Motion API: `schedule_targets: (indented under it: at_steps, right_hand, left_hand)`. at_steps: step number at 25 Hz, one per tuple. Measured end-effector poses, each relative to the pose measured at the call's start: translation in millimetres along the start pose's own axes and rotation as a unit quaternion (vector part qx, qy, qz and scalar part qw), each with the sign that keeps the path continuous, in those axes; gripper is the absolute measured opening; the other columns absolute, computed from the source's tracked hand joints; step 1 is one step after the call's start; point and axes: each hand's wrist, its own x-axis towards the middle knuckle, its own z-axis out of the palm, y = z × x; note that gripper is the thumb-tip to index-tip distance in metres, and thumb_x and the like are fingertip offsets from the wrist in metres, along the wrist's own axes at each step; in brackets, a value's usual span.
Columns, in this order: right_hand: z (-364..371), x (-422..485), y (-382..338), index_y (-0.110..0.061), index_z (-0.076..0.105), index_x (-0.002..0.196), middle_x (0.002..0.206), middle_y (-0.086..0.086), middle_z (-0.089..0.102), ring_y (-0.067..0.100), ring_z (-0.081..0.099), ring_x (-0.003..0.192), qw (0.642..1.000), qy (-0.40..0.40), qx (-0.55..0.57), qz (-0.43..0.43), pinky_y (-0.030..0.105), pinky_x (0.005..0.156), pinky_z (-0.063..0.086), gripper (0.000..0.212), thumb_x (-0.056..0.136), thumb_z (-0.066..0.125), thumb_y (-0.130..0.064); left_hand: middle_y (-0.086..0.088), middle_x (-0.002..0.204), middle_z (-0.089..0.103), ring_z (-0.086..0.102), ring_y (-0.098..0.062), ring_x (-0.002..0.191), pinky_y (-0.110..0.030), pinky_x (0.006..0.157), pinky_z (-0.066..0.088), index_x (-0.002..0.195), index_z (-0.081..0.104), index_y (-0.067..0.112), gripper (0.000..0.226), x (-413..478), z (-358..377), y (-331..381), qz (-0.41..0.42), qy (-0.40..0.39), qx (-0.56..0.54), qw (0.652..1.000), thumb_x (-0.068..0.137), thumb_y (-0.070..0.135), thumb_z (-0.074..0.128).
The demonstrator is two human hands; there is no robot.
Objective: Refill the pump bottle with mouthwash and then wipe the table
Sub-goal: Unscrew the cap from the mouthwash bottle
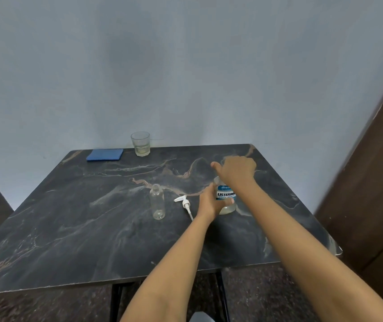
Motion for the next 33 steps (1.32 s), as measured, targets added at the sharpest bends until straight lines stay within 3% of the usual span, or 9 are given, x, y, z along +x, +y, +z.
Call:
schedule_targets:
  at_steps: [6,10,14,18,20,24,28,30,33]
  right_hand:
    - [17.1,7.3,12.0,-0.014,0.063,0.095,0.068,0.001,0.051,0.016,0.047,0.056,0.995,0.075,0.035,-0.062,0.024,0.046,0.025,0.050,0.099,0.025,-0.047]
    - [22.7,13.7,17.6,-0.014,0.049,0.075,0.056,-0.001,0.042,0.018,0.042,0.049,0.989,0.093,0.046,-0.107,0.024,0.048,0.026,0.042,0.096,0.023,-0.039]
    - [27.8,19.7,31.1,-0.015,0.044,0.068,0.050,-0.002,0.045,0.020,0.041,0.044,0.953,0.146,0.080,-0.254,0.024,0.045,0.021,0.048,0.087,0.009,-0.043]
    - [18.0,38.4,42.1,-0.017,0.042,0.069,0.053,0.001,0.051,0.017,0.041,0.046,0.921,0.066,0.081,-0.376,0.031,0.049,0.035,0.042,0.086,0.016,-0.047]
    - [5.6,35.9,38.6,-0.018,0.039,0.066,0.055,-0.001,0.049,0.015,0.041,0.049,0.935,0.036,0.025,-0.351,0.030,0.055,0.036,0.048,0.087,0.018,-0.055]
    - [-4.8,17.1,12.7,-0.015,0.040,0.055,0.053,-0.003,0.039,0.012,0.036,0.048,0.981,0.027,-0.096,-0.165,0.029,0.062,0.038,0.073,0.086,0.015,-0.076]
    - [15.5,4.4,0.9,-0.012,0.057,0.069,0.062,0.000,0.045,0.017,0.049,0.056,0.993,0.095,-0.006,-0.073,0.022,0.047,0.022,0.047,0.100,0.031,-0.036]
    - [22.3,3.9,8.4,-0.016,0.048,0.059,0.052,-0.003,0.040,0.016,0.045,0.050,0.988,0.135,0.040,-0.069,0.021,0.047,0.021,0.044,0.097,0.031,-0.031]
    - [26.3,17.0,20.2,-0.018,0.036,0.051,0.047,-0.005,0.035,0.017,0.040,0.046,0.977,0.137,0.061,-0.151,0.021,0.047,0.019,0.045,0.091,0.026,-0.036]
  left_hand:
    - [0.000,0.103,0.073,0.068,-0.013,0.099,-0.037,0.095,0.052,0.110,0.065,0.015,0.050,23.6,-5.2,-5.3,0.023,-0.073,0.054,0.996,0.061,0.013,0.079]
    - [0.001,0.094,0.074,0.069,-0.009,0.090,-0.026,0.086,0.053,0.101,0.071,0.008,0.039,30.4,-6.4,-11.3,0.002,-0.087,0.045,0.995,0.065,0.010,0.085]
    - [0.008,0.081,0.072,0.067,0.003,0.075,-0.010,0.069,0.047,0.094,0.071,0.009,0.032,26.7,-15.4,-2.7,0.004,-0.136,0.048,0.990,0.067,0.000,0.083]
    - [0.008,0.079,0.070,0.066,0.006,0.070,-0.009,0.065,0.046,0.092,0.069,0.009,0.030,19.5,-12.6,-2.3,0.014,-0.117,0.043,0.992,0.068,-0.005,0.081]
    - [0.009,0.080,0.070,0.066,0.007,0.070,-0.008,0.065,0.047,0.092,0.069,0.012,0.031,16.9,-9.5,-3.2,0.018,-0.092,0.040,0.995,0.068,-0.004,0.081]
    - [0.017,0.077,0.065,0.061,0.014,0.067,-0.003,0.063,0.044,0.083,0.063,0.024,0.034,17.8,-1.2,-5.9,0.031,-0.062,0.058,0.996,0.070,-0.004,0.078]
    - [0.013,0.073,0.068,0.062,0.008,0.067,-0.012,0.068,0.047,0.074,0.064,0.020,0.032,21.7,3.7,-10.1,0.025,-0.042,0.042,0.998,0.067,-0.009,0.074]
    - [0.008,0.076,0.067,0.061,0.006,0.066,-0.013,0.067,0.047,0.077,0.063,0.018,0.032,21.7,3.2,-8.4,0.010,-0.046,0.024,0.999,0.069,-0.011,0.072]
    - [0.010,0.078,0.068,0.063,0.008,0.067,-0.007,0.066,0.046,0.088,0.066,0.015,0.031,22.4,-0.9,-9.8,0.028,-0.063,0.015,0.998,0.069,-0.007,0.077]
